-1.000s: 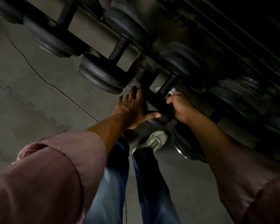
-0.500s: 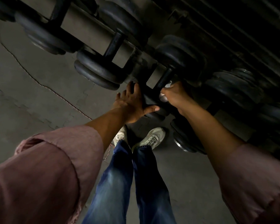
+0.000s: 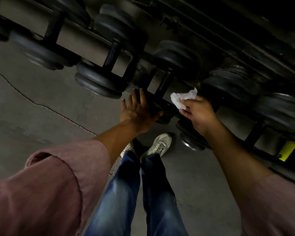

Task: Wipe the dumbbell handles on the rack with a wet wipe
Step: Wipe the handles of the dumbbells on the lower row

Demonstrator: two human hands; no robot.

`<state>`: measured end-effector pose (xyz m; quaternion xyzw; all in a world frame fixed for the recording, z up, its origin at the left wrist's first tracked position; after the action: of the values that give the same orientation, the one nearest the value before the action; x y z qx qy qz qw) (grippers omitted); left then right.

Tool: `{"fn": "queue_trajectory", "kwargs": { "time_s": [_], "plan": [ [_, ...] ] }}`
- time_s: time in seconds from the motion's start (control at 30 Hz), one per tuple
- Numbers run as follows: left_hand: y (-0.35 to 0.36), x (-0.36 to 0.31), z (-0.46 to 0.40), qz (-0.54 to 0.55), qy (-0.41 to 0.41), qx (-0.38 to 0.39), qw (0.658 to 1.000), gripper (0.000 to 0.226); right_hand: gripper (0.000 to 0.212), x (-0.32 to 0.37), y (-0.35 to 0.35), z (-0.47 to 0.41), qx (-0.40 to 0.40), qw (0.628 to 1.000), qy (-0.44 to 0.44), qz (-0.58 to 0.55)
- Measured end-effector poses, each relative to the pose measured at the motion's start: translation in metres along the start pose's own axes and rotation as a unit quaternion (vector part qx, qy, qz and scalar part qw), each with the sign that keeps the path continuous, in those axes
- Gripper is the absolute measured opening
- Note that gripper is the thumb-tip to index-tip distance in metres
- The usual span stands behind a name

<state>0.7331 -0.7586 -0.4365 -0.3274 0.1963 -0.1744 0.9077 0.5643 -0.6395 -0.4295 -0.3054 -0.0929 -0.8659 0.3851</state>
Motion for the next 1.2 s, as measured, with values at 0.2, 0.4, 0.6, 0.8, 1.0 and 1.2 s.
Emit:
{"fn": "queue_trajectory", "kwargs": {
  "time_s": [0.2, 0.4, 0.6, 0.8, 1.0, 1.2],
  "plan": [
    [0.001, -0.038, 0.039, 0.007, 0.072, -0.054, 0.996, 0.1, 0.024, 0.005, -0.048, 0.018, -0.065, 0.994, -0.062, 0.06],
    [0.024, -0.093, 0.058, 0.018, 0.137, -0.063, 0.988, 0.1, 0.062, 0.004, -0.108, 0.007, -0.159, 0.939, -0.155, 0.264],
    [0.071, -0.139, 0.05, 0.06, 0.108, -0.011, 0.992, 0.111, 0.029, 0.008, -0.111, 0.002, -0.117, 0.877, -0.209, 0.417],
    [0.117, -0.167, 0.041, 0.183, -0.063, 0.04, 0.98, 0.149, 0.029, -0.008, -0.101, -0.002, 0.089, 0.754, -0.309, 0.573],
    [0.121, -0.171, 0.039, 0.151, -0.092, -0.017, 0.984, 0.146, 0.044, -0.021, -0.106, -0.006, 0.193, 0.536, -0.386, 0.725],
    [0.117, -0.173, 0.04, 0.119, -0.08, -0.029, 0.989, 0.146, 0.053, 0.006, -0.117, -0.006, 0.027, 0.473, -0.41, 0.779]
  ]
}}
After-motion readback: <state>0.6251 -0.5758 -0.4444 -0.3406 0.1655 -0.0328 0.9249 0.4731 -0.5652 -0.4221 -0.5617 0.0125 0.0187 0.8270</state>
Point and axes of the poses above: each hand's wrist, its own z-axis away from the middle knuckle, its own y-axis out of the palm, x = y × z, the point moved 9 cm from there along -z, towards the middle knuckle, and after that the axes turned 1 degree about z, right-handed, at the moved point
